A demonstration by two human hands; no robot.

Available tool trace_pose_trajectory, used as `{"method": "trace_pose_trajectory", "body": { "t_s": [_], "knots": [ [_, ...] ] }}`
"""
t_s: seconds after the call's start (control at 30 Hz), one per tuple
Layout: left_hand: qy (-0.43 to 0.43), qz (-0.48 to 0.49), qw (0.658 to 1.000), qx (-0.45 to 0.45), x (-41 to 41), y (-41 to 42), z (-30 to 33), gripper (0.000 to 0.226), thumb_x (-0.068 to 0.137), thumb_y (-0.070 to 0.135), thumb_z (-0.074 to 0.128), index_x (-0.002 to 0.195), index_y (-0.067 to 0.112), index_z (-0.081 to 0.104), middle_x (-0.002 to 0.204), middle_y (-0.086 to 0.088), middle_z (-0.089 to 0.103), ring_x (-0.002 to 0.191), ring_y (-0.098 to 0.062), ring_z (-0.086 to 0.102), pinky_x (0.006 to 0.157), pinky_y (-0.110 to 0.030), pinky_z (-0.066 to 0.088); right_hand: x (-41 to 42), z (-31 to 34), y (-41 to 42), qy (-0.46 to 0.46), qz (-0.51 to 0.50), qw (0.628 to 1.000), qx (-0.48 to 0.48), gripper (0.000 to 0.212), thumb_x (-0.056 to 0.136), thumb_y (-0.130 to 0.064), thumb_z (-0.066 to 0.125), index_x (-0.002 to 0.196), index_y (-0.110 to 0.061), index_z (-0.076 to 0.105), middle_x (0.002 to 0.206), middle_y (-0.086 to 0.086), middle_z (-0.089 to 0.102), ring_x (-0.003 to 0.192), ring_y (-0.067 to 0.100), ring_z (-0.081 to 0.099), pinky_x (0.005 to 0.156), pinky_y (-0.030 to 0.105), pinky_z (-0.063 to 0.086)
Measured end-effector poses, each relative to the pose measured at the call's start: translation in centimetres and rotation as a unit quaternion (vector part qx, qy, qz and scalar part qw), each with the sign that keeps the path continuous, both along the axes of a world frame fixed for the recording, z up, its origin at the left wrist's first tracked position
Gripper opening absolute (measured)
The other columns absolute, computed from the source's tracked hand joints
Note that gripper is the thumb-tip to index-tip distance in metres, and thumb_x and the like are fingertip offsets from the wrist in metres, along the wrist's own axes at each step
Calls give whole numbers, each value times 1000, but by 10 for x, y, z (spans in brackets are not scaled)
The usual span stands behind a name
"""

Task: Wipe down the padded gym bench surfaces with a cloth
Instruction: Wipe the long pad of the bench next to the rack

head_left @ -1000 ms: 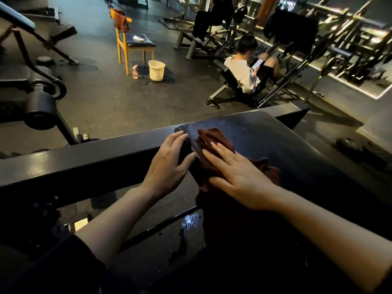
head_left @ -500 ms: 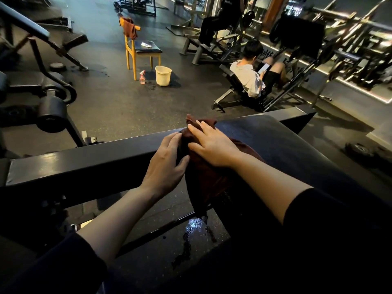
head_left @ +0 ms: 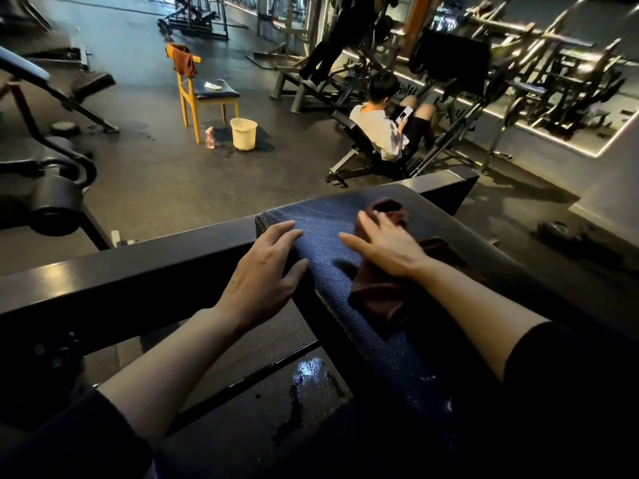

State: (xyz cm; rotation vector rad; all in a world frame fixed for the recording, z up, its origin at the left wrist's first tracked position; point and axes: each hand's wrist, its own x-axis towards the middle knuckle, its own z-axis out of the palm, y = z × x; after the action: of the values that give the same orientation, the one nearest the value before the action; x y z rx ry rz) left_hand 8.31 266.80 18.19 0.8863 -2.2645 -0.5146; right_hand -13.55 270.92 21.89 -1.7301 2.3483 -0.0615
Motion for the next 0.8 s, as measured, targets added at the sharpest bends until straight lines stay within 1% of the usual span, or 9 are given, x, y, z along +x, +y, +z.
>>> {"method": "trace_pose_trajectory", "body": {
  "t_s": [0.07, 0.13, 0.23, 0.3, 0.37, 0.47, 0.6, 0.7, 0.8],
  "knots": [
    [-6, 9, 1000, 0, -2, -2, 3, 49, 91, 22, 58, 136, 5, 48, 145, -5, 42, 131, -19, 41, 109, -29, 32, 31, -2, 3, -22, 93, 995, -19, 69, 95, -60, 26, 153, -25, 12, 161, 7, 5, 148, 16, 1, 118, 36, 5],
    [-16, 3, 1000, -3, -8, -3, 6, 49, 92, 20, 58, 136, 4, 47, 145, -6, 42, 131, -19, 41, 109, -28, 31, 30, -5, 17, -31, 143, 989, -31, 59, 100, -48, 26, 152, -25, 12, 161, 1, 7, 147, 11, 1, 120, 34, 5],
    [-29, -24, 999, -15, -22, -3, 10, 49, 92, 23, 59, 135, 4, 48, 143, -6, 43, 131, -20, 42, 108, -26, 30, -14, -1, 33, -29, 123, 992, -9, 52, 104, -35, 21, 152, -19, 8, 160, -2, 4, 147, 10, -2, 117, 27, -3],
    [-33, -47, 998, -24, -34, -2, 14, 49, 92, 24, 60, 135, 4, 49, 143, -7, 43, 131, -20, 42, 106, -24, 29, -53, 2, 36, -15, 59, 998, 22, 50, 105, -29, 17, 152, -15, 8, 160, 2, 0, 148, 18, -3, 117, 33, -2],
    [-38, -65, 997, -30, -44, 0, 18, 50, 91, 25, 60, 135, 5, 49, 144, -6, 42, 131, -20, 41, 107, -26, 30, -86, 5, 32, 21, -6, 999, 46, 50, 105, -30, 16, 152, -16, 12, 161, 7, -2, 148, 26, -2, 118, 42, 3],
    [-51, -79, 995, -36, -56, 0, 21, 50, 91, 25, 60, 135, 4, 48, 145, -7, 42, 132, -22, 42, 107, -30, 32, -93, -1, 14, 40, -75, 996, 20, 53, 103, -37, 13, 152, -17, 14, 161, 9, 0, 148, 26, 0, 116, 46, 5],
    [-64, -79, 994, -36, -68, -6, 21, 48, 93, 25, 57, 135, 4, 49, 145, -8, 43, 131, -23, 43, 105, -32, 35, -22, -3, 15, 12, 41, 999, -19, 55, 102, -39, 19, 153, -18, 9, 161, 8, -1, 148, 24, 1, 117, 44, 8],
    [-95, -86, 991, -45, -76, -17, 20, 48, 93, 28, 55, 136, 6, 48, 146, -6, 42, 132, -22, 42, 105, -31, 35, -7, -3, 35, -21, 34, 999, -29, 69, 97, -55, 27, 153, -22, 5, 160, 0, 1, 147, 15, 0, 118, 35, 3],
    [-120, -93, 988, -37, -81, -25, 18, 51, 94, 33, 53, 138, 9, 45, 147, -4, 40, 134, -19, 38, 107, -31, 31, -47, -3, 19, 7, 1, 1000, -4, 68, 98, -54, 25, 153, -18, 6, 161, 4, 1, 148, 14, -1, 119, 35, 2]
  ]
}}
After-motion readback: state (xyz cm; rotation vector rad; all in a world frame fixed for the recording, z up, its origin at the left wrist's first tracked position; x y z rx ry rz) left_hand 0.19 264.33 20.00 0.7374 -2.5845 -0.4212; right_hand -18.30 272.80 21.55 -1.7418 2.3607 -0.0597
